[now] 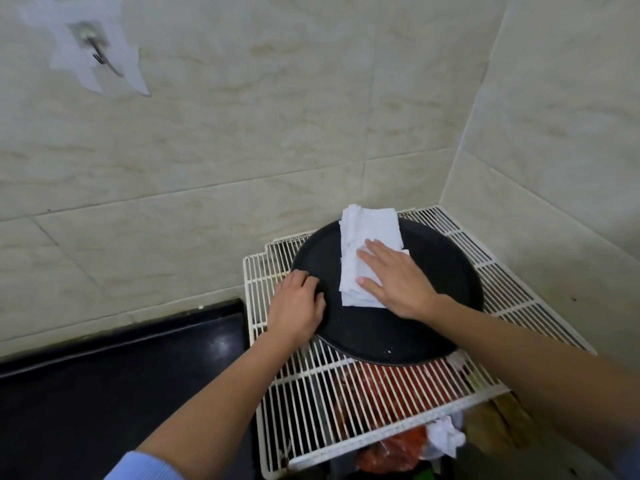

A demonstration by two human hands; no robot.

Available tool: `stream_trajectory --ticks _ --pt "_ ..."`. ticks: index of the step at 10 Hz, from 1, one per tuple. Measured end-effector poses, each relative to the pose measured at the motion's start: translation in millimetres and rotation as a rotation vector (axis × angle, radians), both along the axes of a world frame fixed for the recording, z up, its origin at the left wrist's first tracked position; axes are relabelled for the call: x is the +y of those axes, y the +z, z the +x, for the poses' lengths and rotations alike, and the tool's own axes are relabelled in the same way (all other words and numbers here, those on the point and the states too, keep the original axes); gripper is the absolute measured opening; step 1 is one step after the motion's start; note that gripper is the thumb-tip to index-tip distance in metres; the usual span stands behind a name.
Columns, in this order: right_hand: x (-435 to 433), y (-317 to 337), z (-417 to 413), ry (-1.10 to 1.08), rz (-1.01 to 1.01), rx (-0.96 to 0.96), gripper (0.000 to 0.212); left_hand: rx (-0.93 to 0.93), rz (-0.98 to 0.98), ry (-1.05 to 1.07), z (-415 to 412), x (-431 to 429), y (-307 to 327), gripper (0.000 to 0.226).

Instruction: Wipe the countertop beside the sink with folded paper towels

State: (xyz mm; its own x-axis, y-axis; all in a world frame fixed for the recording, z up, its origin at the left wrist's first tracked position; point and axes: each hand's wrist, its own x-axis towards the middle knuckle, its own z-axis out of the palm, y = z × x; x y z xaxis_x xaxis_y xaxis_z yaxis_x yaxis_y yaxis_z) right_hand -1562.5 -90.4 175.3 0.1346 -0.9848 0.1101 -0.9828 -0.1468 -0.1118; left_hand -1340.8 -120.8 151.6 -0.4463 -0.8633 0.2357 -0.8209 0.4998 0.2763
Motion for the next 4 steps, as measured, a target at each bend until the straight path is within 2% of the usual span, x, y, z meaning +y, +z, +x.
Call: stream_trajectory --ticks 1,2,3,4 --pt "0.6 -16.4 -1.9 0.001 0.022 0.028 0.073 -0.047 0.073 0.055 -9.3 4.4 -1.4 0.037" --pt "-3.6 -19.7 -2.4 -0.004 0.012 0.019 0.075 -0.175 0.087 0.059 -12.9 4.9 -4.2 0.041" --pt "-1.0 -19.0 -3.9 0.014 0.043 -0.018 0.077 -0.286 0.022 0.033 -16.3 7.1 0.8 0.036" --pt "-2.8 0.8 -7.5 0.045 0.083 -0.082 0.065 -0.307 -0.008 0.016 -18.2 5.4 1.6 0.032"
